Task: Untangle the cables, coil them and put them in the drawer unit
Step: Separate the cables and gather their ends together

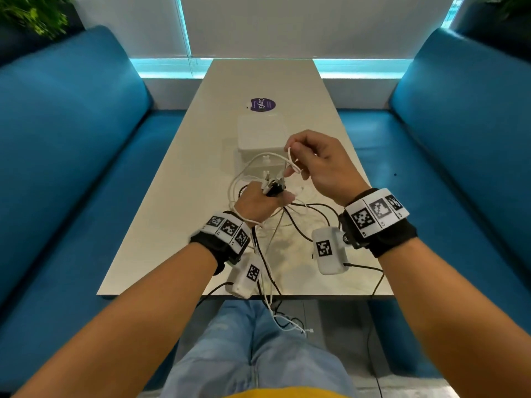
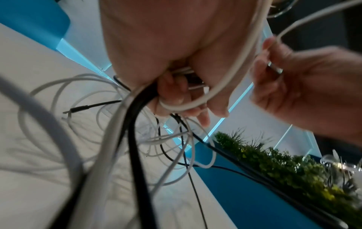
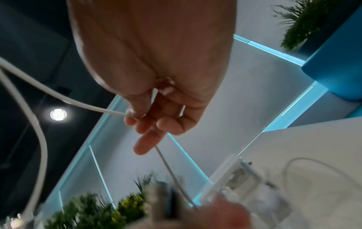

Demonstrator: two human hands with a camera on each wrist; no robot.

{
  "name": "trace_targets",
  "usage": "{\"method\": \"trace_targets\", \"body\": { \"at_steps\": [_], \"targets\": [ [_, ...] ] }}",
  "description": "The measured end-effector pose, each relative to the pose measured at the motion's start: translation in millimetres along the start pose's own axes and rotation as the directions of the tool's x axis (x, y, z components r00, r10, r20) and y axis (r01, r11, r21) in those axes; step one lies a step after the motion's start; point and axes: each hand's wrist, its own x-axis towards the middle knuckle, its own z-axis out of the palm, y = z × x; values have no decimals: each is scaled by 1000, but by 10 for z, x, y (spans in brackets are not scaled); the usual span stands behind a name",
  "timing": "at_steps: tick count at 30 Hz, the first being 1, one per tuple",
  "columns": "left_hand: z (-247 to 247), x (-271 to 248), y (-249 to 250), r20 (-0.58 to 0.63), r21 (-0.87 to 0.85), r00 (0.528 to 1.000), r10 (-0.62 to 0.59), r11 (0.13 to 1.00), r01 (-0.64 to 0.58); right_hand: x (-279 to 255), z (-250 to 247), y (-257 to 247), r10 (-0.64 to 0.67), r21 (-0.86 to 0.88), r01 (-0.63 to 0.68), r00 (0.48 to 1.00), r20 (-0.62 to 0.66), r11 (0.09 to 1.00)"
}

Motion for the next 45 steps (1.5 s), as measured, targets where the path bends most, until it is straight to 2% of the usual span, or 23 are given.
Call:
{"method": "trace_targets", "body": {
  "at_steps": [3, 5, 8, 10, 12, 13, 14, 17, 20, 25, 26, 28, 30, 32, 35, 37, 41, 45],
  "targets": [
    [54, 37, -73, -78, -14, 996, -38, 999, 37, 1, -7, -71, -51, 83, 54, 998, -44, 995],
    [51, 49, -68, -126, -92, 991, -38, 995, 27, -19, -8, -54, -33, 92, 39, 997, -69, 995],
    [-8, 13, 10, -170, -243, 985, -27, 970, -16, -90, 23, 162, 184, -92, -187, 982, -35, 978],
    [-52, 1, 28, -159, -237, 987, -24, 971, -15, -164, 62, 386, 372, -319, -323, 923, 102, 891],
    [-81, -25, 53, -145, -261, 988, -46, 965, 7, -241, 126, 647, 547, -595, -318, 799, 251, 738],
    [-91, -37, 59, -142, -276, 988, -63, 961, 21, -273, 157, 763, 603, -686, -290, 751, 269, 667],
    [-111, -53, 80, -139, -279, 988, -70, 960, 29, -287, 174, 860, 627, -739, -270, 737, 253, 617],
    [-163, -121, 82, -157, -272, 986, -53, 962, 9, -207, 148, 973, 609, -771, -275, 773, 178, 574],
    [-184, -189, 98, -204, -364, 978, -48, 931, -31, -66, 63, 1021, 605, -780, -304, 788, 116, 546],
    [-294, -238, 175, -269, -408, 962, -47, 910, -70, -83, -31, 1083, 640, -702, -444, 768, 21, 556],
    [-316, -249, 186, -258, -409, 966, -33, 909, -78, -79, -44, 1080, 629, -721, -426, 777, 17, 546],
    [-323, -246, 178, -241, -394, 970, -25, 916, -75, -44, -53, 1026, 564, -800, -301, 824, 56, 519],
    [-299, -232, 191, -239, -358, 971, -27, 932, -63, -7, -6, 868, 486, -804, -178, 861, 153, 568],
    [-254, -214, 235, -220, -362, 975, -21, 930, -62, 41, 55, 700, 382, -736, -94, 894, 234, 671],
    [-201, -187, 269, -233, -402, 971, -45, 914, -55, 120, 104, 503, 244, -694, -8, 939, 243, 720],
    [-178, -175, 235, -210, -366, 977, -37, 929, -43, 158, 88, 469, 213, -640, -33, 955, 207, 768],
    [-93, -129, 123, -76, -149, 995, -57, 988, 45, 162, 47, 304, 167, -523, -48, 969, 182, 851],
    [-1, -48, 28, -87, 19, 988, -130, 991, 132, 146, -36, 36, 73, -327, -26, 988, 132, 945]
  ]
}}
